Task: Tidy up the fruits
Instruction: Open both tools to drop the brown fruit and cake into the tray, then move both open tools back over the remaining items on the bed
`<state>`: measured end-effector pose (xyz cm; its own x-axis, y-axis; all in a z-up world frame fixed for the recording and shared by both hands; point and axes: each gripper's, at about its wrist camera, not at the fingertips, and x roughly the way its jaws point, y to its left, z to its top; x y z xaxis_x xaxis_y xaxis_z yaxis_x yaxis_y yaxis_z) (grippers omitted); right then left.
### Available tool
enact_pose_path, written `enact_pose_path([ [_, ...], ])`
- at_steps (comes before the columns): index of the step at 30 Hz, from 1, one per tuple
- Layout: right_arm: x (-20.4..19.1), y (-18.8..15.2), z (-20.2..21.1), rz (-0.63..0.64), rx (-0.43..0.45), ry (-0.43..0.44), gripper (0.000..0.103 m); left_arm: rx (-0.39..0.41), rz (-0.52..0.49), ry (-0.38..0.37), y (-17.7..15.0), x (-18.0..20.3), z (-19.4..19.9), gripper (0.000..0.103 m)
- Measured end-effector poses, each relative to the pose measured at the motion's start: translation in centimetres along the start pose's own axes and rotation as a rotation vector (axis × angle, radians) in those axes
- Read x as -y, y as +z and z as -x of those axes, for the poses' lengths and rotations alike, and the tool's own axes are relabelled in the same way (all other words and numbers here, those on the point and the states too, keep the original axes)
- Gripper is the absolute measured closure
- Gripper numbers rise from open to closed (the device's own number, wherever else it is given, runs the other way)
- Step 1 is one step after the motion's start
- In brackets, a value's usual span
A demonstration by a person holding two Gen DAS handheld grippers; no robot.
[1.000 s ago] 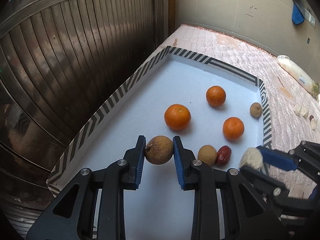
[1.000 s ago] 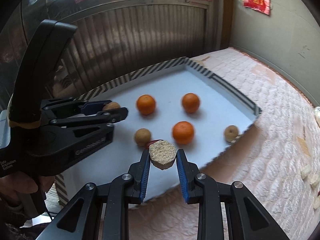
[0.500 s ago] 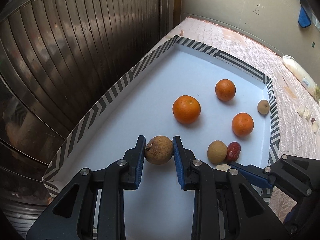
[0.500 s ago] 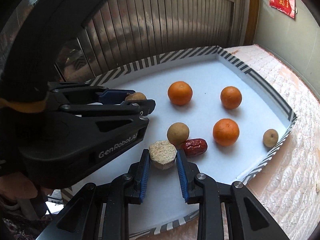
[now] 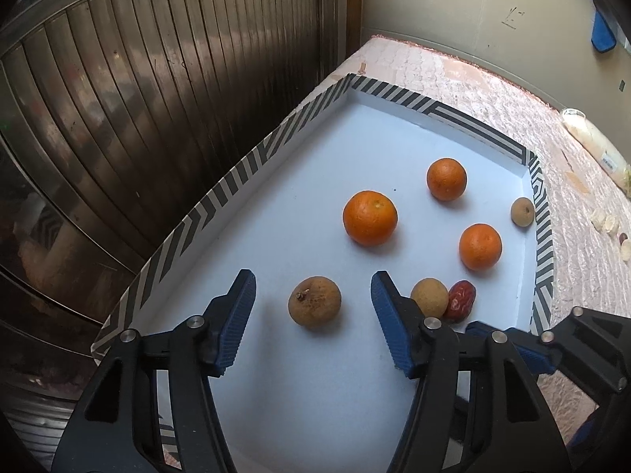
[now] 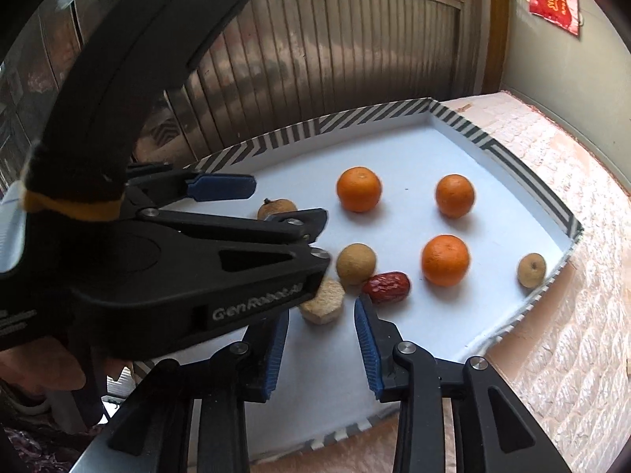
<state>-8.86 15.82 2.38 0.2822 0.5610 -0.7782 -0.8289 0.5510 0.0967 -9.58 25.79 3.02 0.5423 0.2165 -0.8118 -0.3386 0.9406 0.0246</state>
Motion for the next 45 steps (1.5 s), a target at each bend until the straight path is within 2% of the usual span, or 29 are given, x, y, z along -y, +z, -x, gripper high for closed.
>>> enact_pose_path([
  [10,2.8,-0.7,3.3,-0.068,0.057,-0.057,0.068,0.055,-0.033,-0.018,0.9,2.6,1.7,0.042],
  [23,9.2,-4.8,8.1,-0.225,0.091,-0.181,0.065,0.083,-0.159,-0.129,1.8,11.4,2.7,0.042],
  [35,15.7,-10.9,12.4,-0.383,0.086,-0.272,0.064,0.007,-0.264,-0.264,1.5,19.9,1.7,0.042],
  [45,20.9,-14.7,14.4,-0.534,0.074,-0.341,0.064,-0.027,-0.314,-0.305,2.1,25.0,0.8,0.042],
])
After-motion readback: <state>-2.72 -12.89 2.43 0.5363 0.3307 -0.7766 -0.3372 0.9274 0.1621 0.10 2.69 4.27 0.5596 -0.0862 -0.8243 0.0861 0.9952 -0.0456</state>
